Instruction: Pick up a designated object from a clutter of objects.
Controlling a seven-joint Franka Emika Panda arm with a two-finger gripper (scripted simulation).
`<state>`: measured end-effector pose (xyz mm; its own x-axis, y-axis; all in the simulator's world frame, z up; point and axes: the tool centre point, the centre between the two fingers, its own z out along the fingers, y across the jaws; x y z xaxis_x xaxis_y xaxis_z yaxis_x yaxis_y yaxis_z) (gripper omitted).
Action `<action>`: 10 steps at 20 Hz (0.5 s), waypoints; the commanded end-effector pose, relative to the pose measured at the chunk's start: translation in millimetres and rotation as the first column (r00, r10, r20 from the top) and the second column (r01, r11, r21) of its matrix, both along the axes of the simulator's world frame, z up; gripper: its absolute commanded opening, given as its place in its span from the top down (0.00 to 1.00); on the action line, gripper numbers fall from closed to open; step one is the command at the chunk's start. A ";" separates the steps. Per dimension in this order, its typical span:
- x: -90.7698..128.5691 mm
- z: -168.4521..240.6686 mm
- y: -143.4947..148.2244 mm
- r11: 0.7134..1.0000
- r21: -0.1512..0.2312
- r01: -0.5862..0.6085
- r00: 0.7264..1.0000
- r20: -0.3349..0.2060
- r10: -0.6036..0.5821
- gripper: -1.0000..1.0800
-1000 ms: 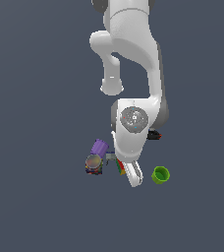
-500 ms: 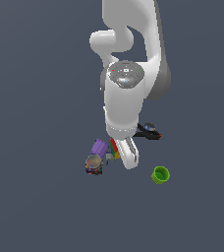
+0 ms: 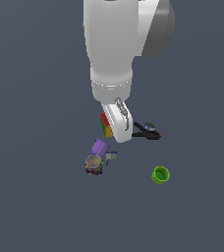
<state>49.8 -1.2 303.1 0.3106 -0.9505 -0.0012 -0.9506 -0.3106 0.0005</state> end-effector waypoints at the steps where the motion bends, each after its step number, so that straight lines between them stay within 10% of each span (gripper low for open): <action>1: -4.7 23.2 -5.7 1.000 0.000 0.000 1.000 0.001 0.000 1.00; 10: -12.2 72.4 -17.8 1.000 -0.001 -0.001 1.000 0.001 0.001 1.00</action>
